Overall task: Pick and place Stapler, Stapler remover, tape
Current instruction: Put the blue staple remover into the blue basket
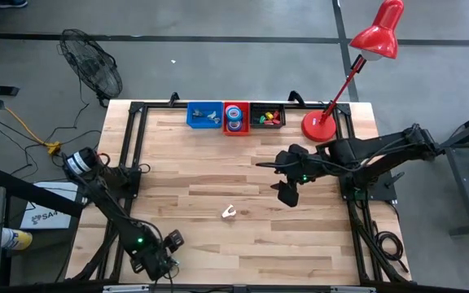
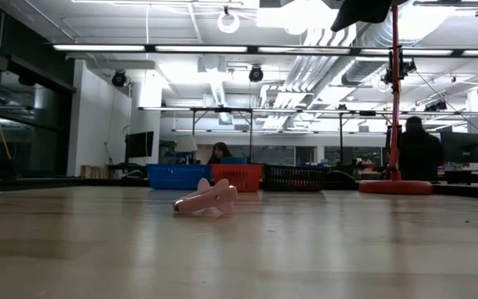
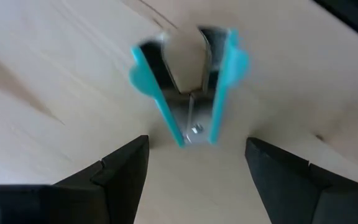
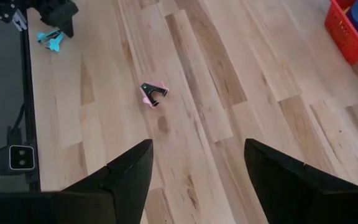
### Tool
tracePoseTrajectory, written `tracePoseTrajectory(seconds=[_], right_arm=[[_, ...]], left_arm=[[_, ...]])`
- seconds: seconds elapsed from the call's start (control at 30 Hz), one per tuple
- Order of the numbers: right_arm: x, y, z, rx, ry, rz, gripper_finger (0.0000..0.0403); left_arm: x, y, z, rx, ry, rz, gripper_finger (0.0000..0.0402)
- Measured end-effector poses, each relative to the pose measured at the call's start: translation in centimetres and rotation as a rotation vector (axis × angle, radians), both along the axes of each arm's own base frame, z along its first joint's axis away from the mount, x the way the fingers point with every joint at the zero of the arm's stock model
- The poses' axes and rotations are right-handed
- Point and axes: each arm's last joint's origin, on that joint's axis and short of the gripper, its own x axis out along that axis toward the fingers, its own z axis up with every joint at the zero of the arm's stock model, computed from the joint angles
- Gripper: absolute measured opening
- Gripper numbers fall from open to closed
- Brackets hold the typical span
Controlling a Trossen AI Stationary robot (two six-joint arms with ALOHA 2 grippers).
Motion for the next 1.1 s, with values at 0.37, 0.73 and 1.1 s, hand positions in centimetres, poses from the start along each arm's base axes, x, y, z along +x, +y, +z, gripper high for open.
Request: tracePoseTrajectory(seconds=[0.37, 0.73, 1.1], right_arm=[[-0.1, 0.6, 0.0, 0.003, 0.000, 0.011, 0.0244], [-0.3, 1.0, -0.1, 0.005, 0.011, 0.015, 0.0244], [-0.3, 0.9, -0.1, -0.019, 0.003, -0.007, 0.0244]], left_arm=[[2.8, 0.2, 0.0, -0.120, -0.084, 0.050, 0.0263], [3.0, -0.4, -0.6, -0.175, -0.065, 0.121, 0.0263], [3.3, -0.7, -0.5, -0.231, -0.074, 0.226, 0.0263]])
